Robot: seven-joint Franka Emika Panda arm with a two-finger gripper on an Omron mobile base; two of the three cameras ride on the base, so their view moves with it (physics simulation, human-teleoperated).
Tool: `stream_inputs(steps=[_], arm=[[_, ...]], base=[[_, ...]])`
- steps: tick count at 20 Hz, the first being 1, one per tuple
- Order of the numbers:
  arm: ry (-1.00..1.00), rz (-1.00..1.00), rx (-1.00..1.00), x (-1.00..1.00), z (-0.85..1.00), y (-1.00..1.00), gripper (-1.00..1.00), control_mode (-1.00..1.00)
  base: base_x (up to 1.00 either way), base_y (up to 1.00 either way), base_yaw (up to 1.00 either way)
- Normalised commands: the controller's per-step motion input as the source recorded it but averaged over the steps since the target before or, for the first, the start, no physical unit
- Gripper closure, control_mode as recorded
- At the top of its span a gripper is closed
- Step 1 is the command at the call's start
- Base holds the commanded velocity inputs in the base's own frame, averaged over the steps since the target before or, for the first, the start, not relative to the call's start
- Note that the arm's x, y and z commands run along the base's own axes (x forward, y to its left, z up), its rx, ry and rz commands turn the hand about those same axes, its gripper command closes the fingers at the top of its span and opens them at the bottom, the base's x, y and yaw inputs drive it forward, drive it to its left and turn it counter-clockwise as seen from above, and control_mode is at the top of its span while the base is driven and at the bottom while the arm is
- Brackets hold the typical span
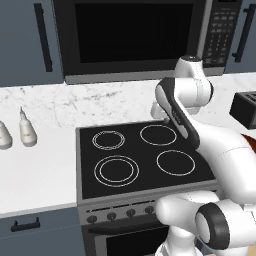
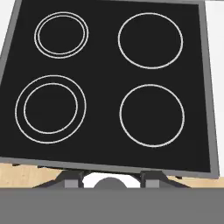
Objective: Open the microwave, place the bowl with waffle inside the microwave, then close the microwave door and turn it on.
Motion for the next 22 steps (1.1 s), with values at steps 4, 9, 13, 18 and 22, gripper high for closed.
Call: stream_inputs(steps=[4,9,13,18,22], arm=[[-0.06,0.00,0.04,-0.16,0.01,-0.11,-1.00,-1.00],[-0.15,0.00,0.09,-0.10,0.29,-0.34,-1.00,-1.00],[-0.21,0.00,0.02,-0.10,0.47,-0.46,-1.00,-1.00],[-0.13,0.00,-0.09,-0.08,0.46,-0.37,-1.00,-1.00],[-0.12,0.00,-0.08,-0.01,0.41,-0.37,-1.00,-1.00]], base=[[0.00,0.00,0.00],[0.00,0.00,0.00],[0.00,0.00,0.00],[0.00,0.00,0.00],[0.00,0.00,0.00]])
